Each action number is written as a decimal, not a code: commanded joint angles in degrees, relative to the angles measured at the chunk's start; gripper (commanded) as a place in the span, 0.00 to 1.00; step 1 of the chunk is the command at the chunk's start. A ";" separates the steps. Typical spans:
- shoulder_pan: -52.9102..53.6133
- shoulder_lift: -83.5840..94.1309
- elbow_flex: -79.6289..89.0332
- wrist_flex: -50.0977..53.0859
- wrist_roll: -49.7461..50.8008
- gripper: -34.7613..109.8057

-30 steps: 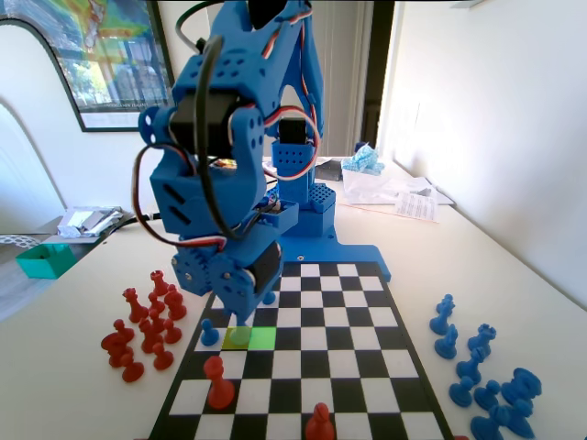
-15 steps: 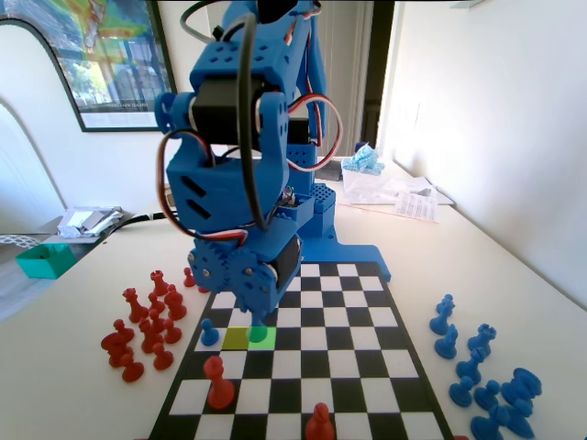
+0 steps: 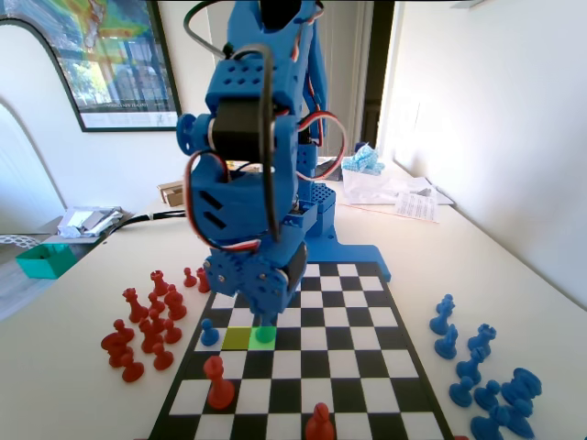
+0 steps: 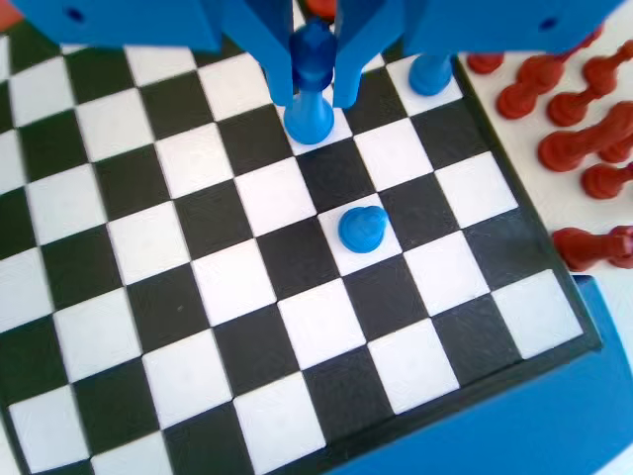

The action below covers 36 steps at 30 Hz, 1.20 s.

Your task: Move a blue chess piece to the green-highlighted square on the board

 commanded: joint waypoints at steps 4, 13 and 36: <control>0.53 5.27 -0.97 0.79 -0.53 0.25; 0.97 5.27 -3.16 1.58 0.18 0.32; -1.14 20.74 -20.83 24.35 -0.97 0.35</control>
